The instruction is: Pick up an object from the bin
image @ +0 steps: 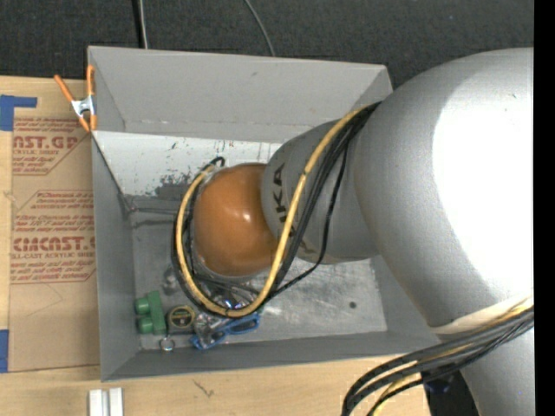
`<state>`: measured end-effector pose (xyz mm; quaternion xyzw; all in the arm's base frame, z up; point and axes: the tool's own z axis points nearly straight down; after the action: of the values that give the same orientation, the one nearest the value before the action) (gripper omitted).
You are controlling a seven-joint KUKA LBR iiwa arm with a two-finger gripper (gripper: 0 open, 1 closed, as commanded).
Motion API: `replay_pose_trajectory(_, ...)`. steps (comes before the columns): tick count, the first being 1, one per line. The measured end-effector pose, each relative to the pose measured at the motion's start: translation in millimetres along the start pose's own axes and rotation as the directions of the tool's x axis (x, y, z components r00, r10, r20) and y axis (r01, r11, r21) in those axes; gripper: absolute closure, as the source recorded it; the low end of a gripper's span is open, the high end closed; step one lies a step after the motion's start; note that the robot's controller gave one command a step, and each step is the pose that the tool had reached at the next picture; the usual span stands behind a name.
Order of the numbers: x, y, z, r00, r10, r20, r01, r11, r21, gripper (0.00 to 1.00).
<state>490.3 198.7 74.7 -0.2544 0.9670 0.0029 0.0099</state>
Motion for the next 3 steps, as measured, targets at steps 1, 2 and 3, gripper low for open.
replay_pose_trajectory(1,-5.7,14,-1,0.981,-0.194,-0.006,0.194,0.981,0.0,0.0)
replay_pose_trajectory(2,-18.6,25,2,0.992,-0.129,-0.018,0.129,0.992,0.001,0.0)
replay_pose_trajectory(3,-15.5,39,-2,0.947,-0.32,-0.007,0.32,0.947,0.001,0.0)
